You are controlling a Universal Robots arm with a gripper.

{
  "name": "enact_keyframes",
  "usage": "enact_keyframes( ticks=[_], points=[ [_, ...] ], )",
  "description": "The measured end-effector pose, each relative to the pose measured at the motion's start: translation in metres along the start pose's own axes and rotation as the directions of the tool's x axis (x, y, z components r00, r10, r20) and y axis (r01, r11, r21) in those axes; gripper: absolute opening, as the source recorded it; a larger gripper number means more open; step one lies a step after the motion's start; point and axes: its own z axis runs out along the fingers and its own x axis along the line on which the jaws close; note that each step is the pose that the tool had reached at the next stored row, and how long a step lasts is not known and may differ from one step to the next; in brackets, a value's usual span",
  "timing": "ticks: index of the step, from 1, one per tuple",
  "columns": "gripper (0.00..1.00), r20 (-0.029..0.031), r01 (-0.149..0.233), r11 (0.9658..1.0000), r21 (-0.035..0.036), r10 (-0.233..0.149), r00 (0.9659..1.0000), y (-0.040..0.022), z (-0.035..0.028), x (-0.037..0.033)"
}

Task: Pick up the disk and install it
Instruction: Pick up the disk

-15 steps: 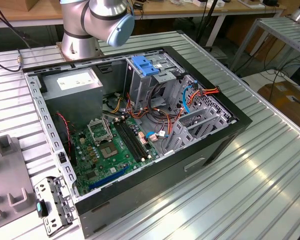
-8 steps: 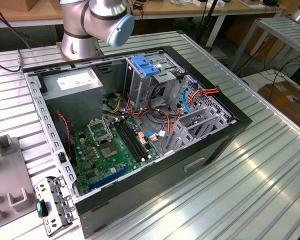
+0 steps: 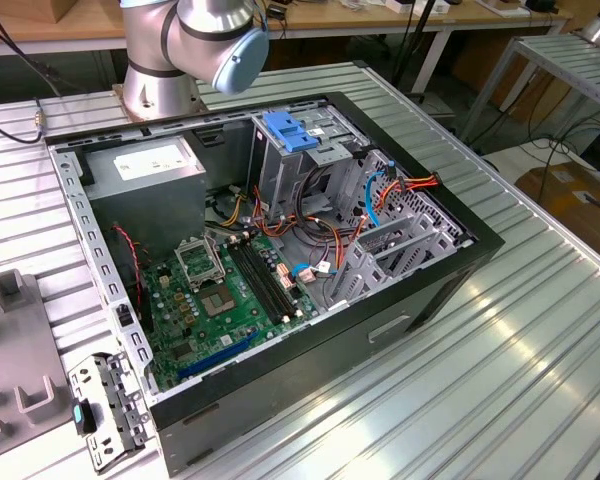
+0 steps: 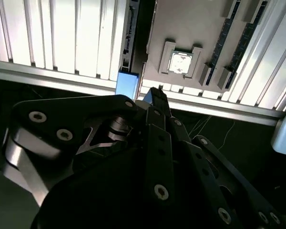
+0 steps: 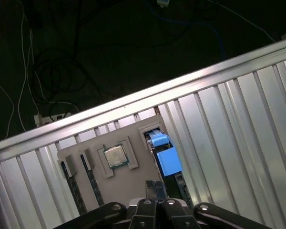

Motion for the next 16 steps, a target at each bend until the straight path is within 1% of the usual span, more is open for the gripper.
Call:
enact_keyframes(
  ticks=[9, 10, 12, 13, 14, 15, 16],
  points=[
    [0.11, 0.0, 0.002, 1.0, 0.0, -0.002, 1.0, 0.0, 0.0, 0.0],
    [0.11, 0.0002, 0.016, 0.9999, 0.0004, -0.016, 0.9999, 0.0, 0.0, -0.0001],
    [0.11, 0.0003, 0.066, 0.9978, 0.0014, -0.066, 0.9978, 0.0, 0.0, -0.0001],
    [0.11, 0.0003, 0.084, 0.9964, 0.0017, -0.084, 0.9964, 0.0, -0.0001, -0.0001],
    [0.11, 0.0005, 0.114, 0.9934, 0.0025, -0.114, 0.9934, 0.0, 0.0, -0.0001],
    [0.11, 0.0005, 0.133, 0.9911, 0.0028, -0.133, 0.9911, 0.0, 0.0, -0.0001],
    [0.11, 0.0006, 0.134, 0.9909, 0.0029, -0.134, 0.991, 0.0, 0.0, -0.0001]
  ],
)
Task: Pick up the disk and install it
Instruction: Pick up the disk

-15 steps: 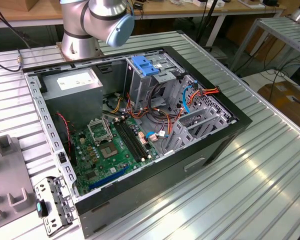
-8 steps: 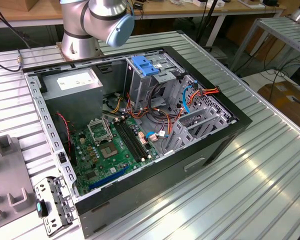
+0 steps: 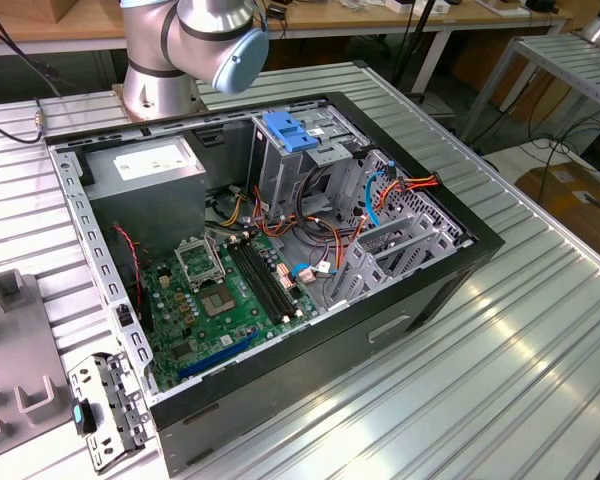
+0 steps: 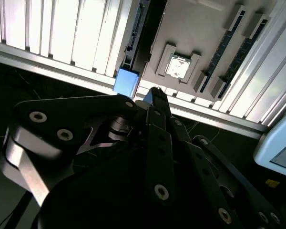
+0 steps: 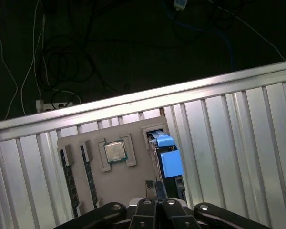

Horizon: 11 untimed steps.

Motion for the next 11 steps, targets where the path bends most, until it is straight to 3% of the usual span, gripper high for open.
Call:
enact_keyframes(
  ticks=[8, 11],
  points=[
    [0.11, 0.0, 0.001, 1.0, 0.0, -0.001, 1.0, 0.0, 0.0, 0.0],
    [0.17, 0.0, 0.001, 1.0, 0.0, -0.001, 1.0, 0.0, 0.0, 0.0]
  ],
)
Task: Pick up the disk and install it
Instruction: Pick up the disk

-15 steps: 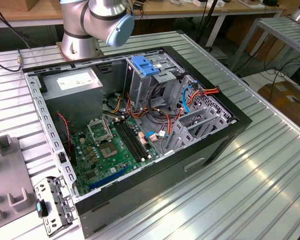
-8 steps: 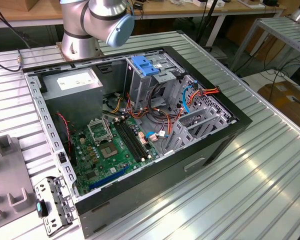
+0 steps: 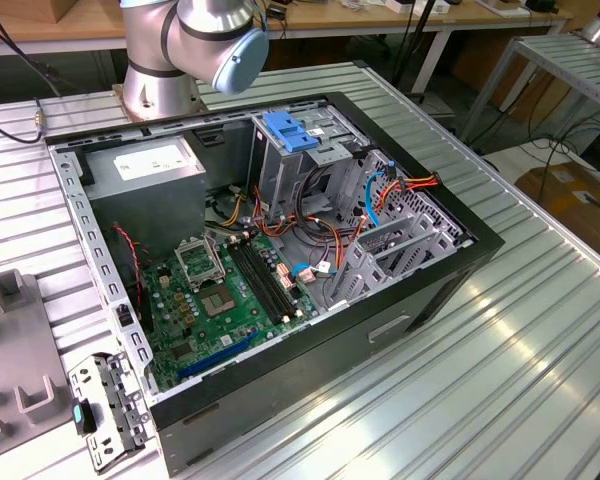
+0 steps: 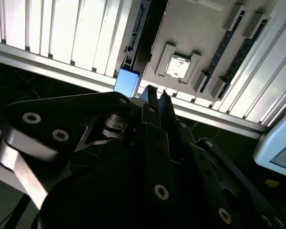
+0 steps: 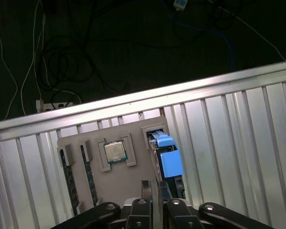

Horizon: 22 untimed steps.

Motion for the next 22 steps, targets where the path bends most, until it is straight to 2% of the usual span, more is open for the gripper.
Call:
enact_keyframes(
  ticks=[1, 19, 20, 21, 22],
  points=[
    [0.24, 0.0, 0.0, 1.0, 0.0, 0.0, 1.0, 0.0, 0.0, 0.0],
    [0.24, 0.0, 0.001, 1.0, 0.0, -0.001, 1.0, 0.0, 0.0, 0.0],
    [0.31, 0.0, 0.002, 1.0, 0.0001, -0.002, 1.0, 0.0, 0.0, 0.0],
    [0.31, 0.0, 0.002, 1.0, 0.0, -0.002, 1.0, 0.0, 0.0, 0.0],
    [0.37, 0.0, 0.002, 1.0, 0.0, -0.002, 1.0, 0.0, 0.0, 0.0]
  ],
)
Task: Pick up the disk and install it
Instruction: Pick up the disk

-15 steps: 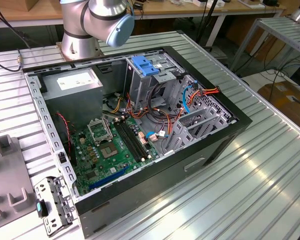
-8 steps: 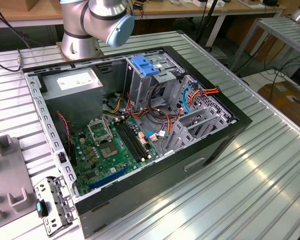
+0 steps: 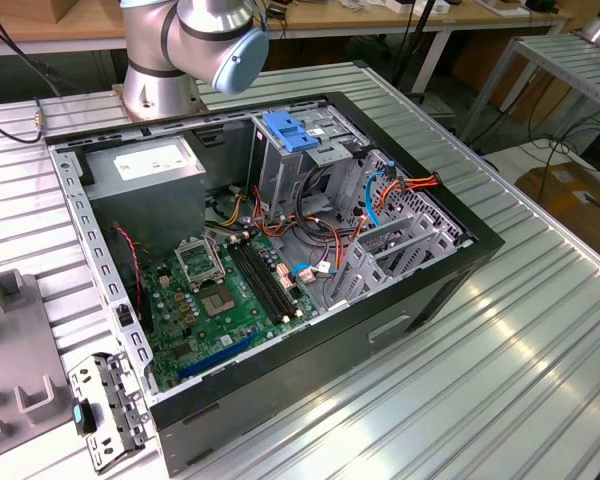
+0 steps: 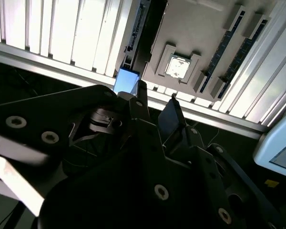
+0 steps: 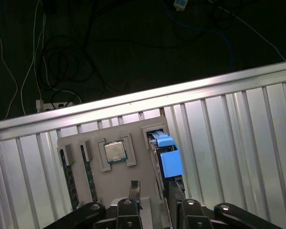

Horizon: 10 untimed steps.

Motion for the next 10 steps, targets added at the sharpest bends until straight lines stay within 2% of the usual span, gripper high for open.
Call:
enact_keyframes(
  ticks=[4, 5, 10],
  points=[
    [0.39, 0.0, 0.0, 1.0, 0.0, 0.0, 1.0, 0.0, 0.0, 0.0],
    [0.45, 0.0, 0.0, 1.0, 0.0, 0.0, 1.0, 0.0, 0.0, 0.0],
    [0.45, 0.0, 0.001, 1.0, 0.0, -0.001, 1.0, 0.0, 0.0, 0.0]
  ],
)
